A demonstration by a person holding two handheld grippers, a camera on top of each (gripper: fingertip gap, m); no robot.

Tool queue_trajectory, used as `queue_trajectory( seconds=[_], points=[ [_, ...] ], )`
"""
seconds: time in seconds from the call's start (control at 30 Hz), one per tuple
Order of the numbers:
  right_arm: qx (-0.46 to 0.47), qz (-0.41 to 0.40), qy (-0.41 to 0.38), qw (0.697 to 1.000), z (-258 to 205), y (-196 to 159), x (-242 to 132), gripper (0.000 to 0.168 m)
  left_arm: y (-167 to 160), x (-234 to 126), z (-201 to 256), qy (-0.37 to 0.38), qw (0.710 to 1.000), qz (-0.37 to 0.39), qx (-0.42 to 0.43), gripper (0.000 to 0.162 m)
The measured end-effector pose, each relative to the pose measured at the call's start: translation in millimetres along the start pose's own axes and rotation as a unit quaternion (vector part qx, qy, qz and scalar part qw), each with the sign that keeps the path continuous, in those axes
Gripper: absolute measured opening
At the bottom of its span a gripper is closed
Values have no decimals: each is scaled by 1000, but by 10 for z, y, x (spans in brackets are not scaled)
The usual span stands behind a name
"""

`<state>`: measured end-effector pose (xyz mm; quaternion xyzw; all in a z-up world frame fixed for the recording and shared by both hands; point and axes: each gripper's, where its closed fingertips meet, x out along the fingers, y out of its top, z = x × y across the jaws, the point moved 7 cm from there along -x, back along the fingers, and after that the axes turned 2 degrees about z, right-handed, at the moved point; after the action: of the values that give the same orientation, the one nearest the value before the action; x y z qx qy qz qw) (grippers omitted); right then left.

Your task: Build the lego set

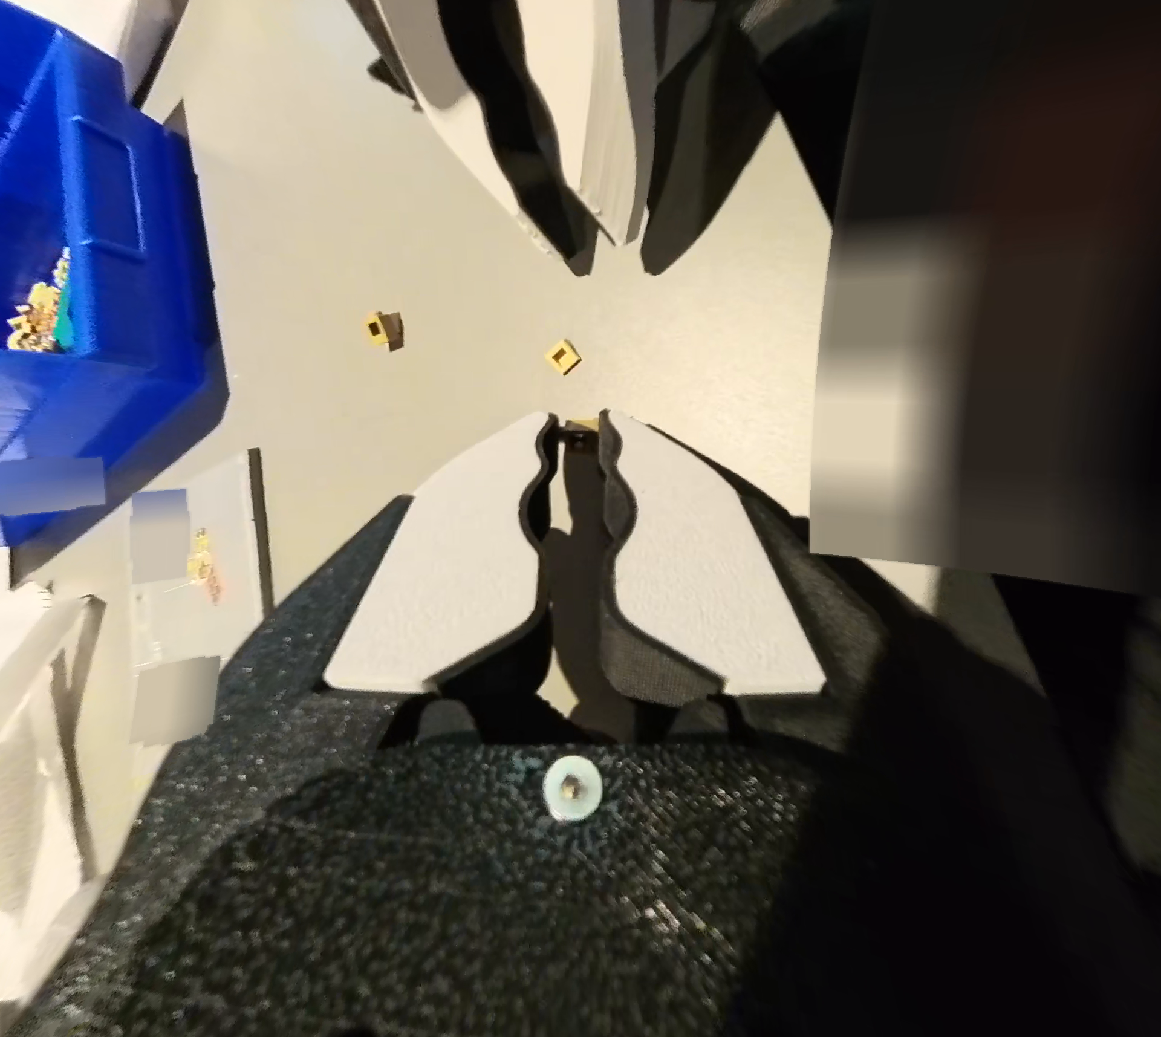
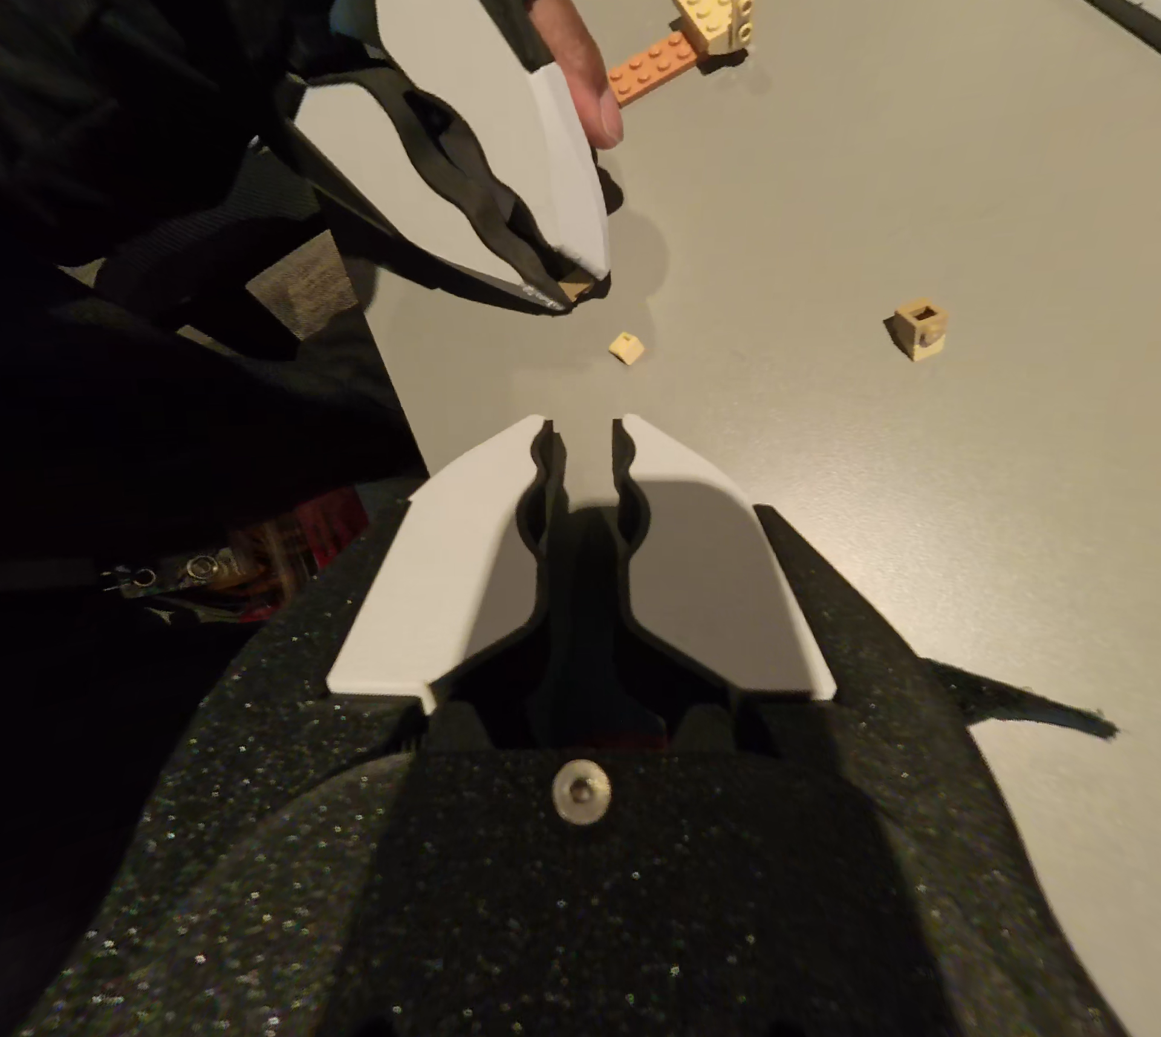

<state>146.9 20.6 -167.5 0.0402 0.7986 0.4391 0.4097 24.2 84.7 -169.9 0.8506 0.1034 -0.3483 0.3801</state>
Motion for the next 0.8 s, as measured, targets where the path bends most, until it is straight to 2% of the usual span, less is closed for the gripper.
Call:
queue_trajectory(
  seconds=[0.3, 0.6, 0.8],
  points=[
    [9, 7, 25, 1000, 5, 0, -16, 17, -29, -38, -28, -6, 998, 12, -67, 21],
    [20, 16, 44, 999, 20, 6, -39, 16, -56, -225, -154, 44, 981, 56, -182, 22],
    [22, 13, 54, 998, 22, 8, -37, 16, -62, -225, -132, 39, 986, 13, -158, 14]
  ],
)
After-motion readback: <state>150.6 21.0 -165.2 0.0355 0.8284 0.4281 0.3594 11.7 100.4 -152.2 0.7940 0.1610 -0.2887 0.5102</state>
